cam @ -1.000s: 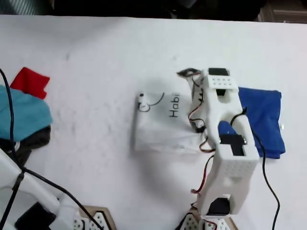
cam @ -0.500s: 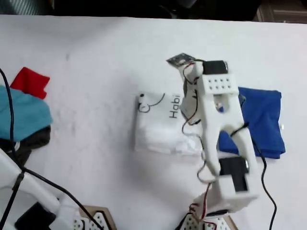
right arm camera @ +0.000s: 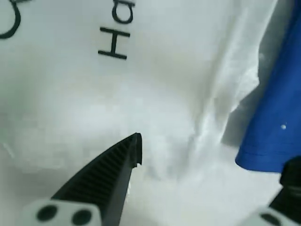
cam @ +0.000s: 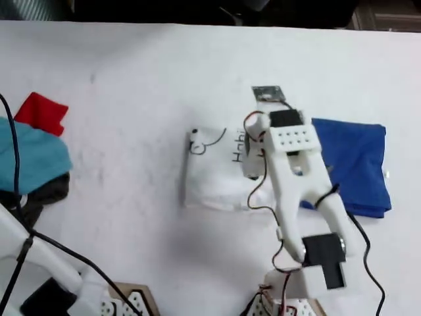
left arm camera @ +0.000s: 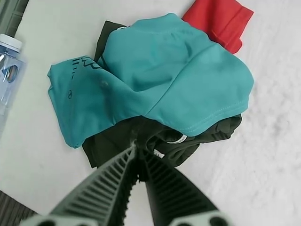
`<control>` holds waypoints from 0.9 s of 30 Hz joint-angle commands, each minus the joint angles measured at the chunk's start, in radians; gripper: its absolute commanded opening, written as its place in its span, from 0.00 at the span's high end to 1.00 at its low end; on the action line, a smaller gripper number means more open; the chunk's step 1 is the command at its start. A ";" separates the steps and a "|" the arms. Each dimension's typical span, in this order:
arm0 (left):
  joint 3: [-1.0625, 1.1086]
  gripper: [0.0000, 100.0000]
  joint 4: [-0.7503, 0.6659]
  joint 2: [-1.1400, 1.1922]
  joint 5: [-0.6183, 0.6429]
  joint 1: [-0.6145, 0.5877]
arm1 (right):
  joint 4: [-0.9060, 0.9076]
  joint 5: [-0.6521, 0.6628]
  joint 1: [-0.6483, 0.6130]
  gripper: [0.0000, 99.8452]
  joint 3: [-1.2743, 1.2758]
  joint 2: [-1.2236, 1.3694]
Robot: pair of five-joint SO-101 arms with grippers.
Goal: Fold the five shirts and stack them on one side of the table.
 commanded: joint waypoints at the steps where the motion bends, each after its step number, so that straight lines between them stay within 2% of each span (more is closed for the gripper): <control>1: -0.006 0.98 -0.008 -0.035 -0.009 -0.005 | -0.105 -0.025 -0.007 0.55 0.000 0.074; 8: -0.006 0.98 -0.008 -0.035 -0.009 -0.005 | -0.208 -0.026 -0.010 0.63 -0.005 0.305; 11: -0.006 0.98 -0.008 -0.035 -0.009 -0.005 | -0.203 -0.026 -0.025 0.71 -0.025 0.372; 17: -0.006 0.98 -0.008 -0.035 -0.009 -0.005 | -0.199 -0.020 -0.021 0.99 -0.077 0.407; 19: -0.006 0.98 -0.008 -0.035 -0.011 -0.008 | -0.162 -0.006 -0.021 0.96 -0.080 0.407; 25: -0.008 0.98 -0.008 -0.035 -0.011 -0.056 | -0.062 0.284 -0.061 0.98 -0.081 0.406; 27: -0.014 0.98 -0.008 -0.035 -0.011 -0.064 | -0.051 0.416 -0.056 0.98 -0.081 0.398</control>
